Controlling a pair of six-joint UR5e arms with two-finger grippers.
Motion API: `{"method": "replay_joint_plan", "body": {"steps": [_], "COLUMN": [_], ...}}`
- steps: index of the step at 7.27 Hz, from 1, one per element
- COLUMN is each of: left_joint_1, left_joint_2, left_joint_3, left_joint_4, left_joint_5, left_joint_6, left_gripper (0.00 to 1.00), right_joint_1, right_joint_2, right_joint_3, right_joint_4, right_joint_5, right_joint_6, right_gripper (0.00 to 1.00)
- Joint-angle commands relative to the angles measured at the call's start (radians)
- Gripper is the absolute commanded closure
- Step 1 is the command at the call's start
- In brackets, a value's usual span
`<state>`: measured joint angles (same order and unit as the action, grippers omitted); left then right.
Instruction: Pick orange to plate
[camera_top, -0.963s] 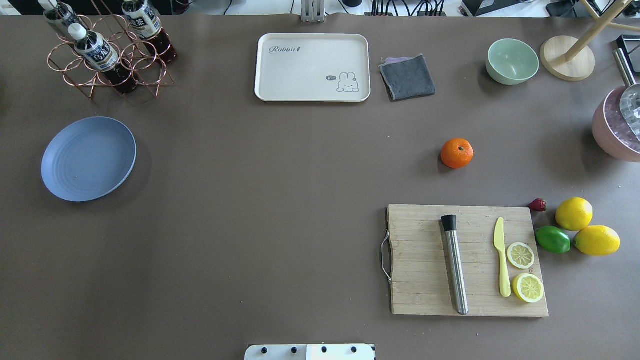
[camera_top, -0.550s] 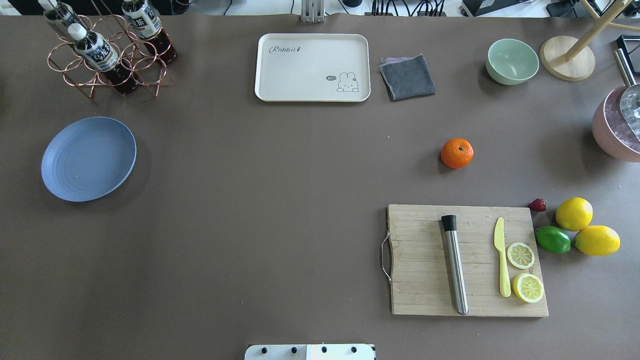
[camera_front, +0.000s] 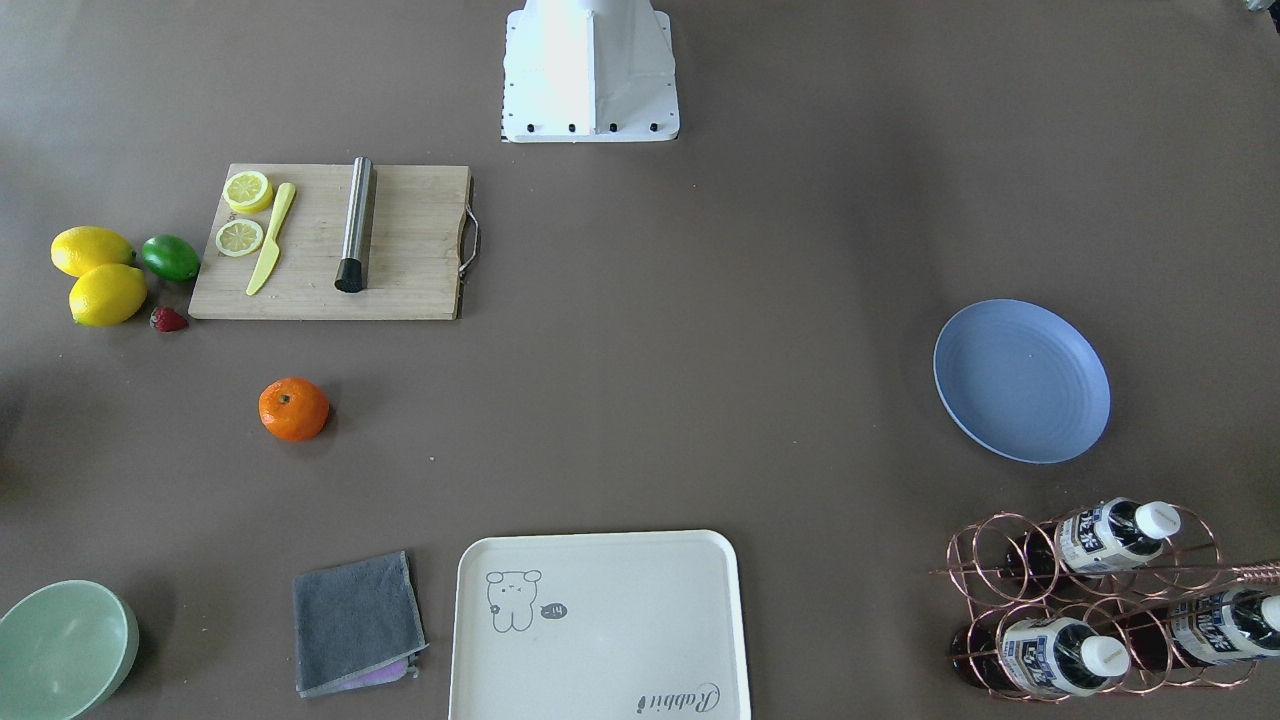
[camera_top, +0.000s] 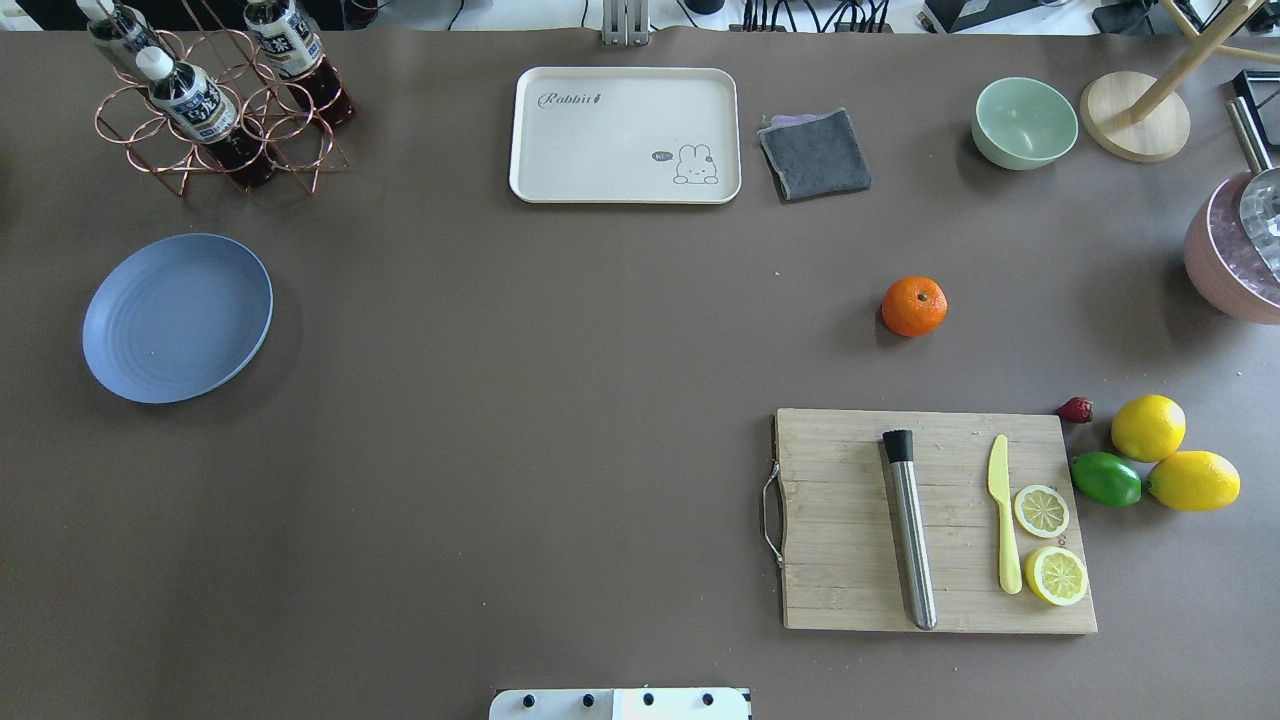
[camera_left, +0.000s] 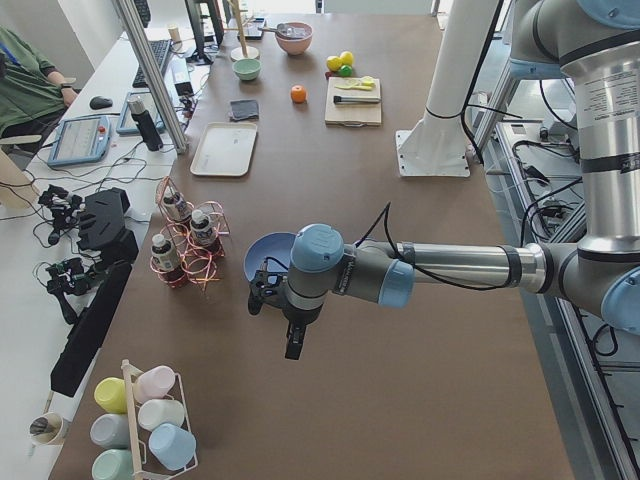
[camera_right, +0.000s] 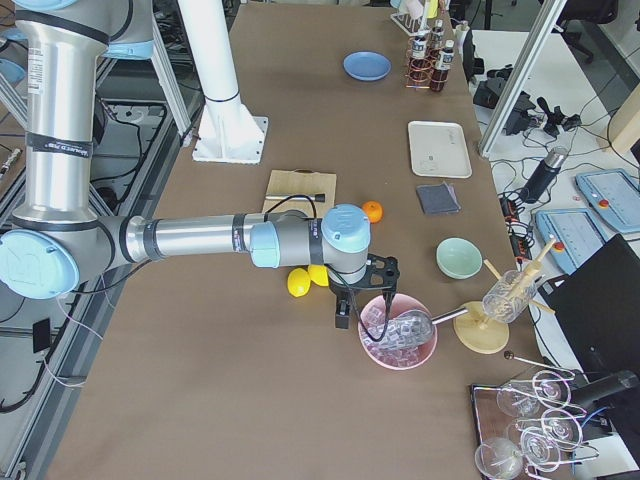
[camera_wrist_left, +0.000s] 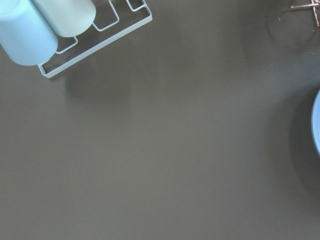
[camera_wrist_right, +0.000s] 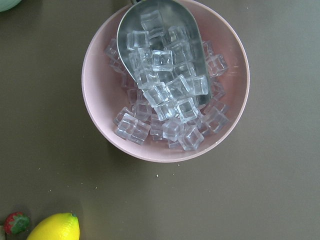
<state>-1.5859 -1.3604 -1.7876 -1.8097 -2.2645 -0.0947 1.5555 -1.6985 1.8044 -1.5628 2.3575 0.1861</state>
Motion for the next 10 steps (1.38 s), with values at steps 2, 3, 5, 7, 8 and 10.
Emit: {"method": "replay_joint_plan", "body": {"steps": [2, 3, 5, 7, 8, 10], "left_joint_1": [0.000, 0.000, 0.000, 0.000, 0.000, 0.000], "left_joint_2": [0.001, 0.001, -0.002, 0.001, 0.001, -0.003], "left_joint_3": [0.002, 0.005, 0.007, 0.001, 0.002, -0.007], "left_joint_4": [0.001, 0.001, 0.003, 0.003, 0.003, -0.003], "left_joint_5": [-0.001, -0.001, 0.000, -0.001, -0.016, -0.076], "left_joint_6": [0.000, 0.001, 0.003, 0.001, 0.000, -0.002], "left_gripper": [0.02, 0.02, 0.02, 0.02, 0.02, 0.02], "right_joint_1": [0.000, 0.000, 0.000, 0.000, 0.002, 0.000], "right_joint_2": [0.000, -0.004, -0.006, -0.007, -0.010, -0.010], "right_joint_3": [0.000, 0.000, -0.002, 0.000, 0.000, -0.002], "right_joint_4": [0.001, 0.001, 0.000, 0.000, 0.000, 0.000], "right_joint_5": [0.000, 0.000, 0.000, 0.002, 0.002, 0.000], "right_joint_6": [-0.001, -0.001, -0.001, -0.001, -0.001, -0.001], "right_gripper": [0.00, 0.00, 0.00, 0.00, 0.00, 0.00]}}
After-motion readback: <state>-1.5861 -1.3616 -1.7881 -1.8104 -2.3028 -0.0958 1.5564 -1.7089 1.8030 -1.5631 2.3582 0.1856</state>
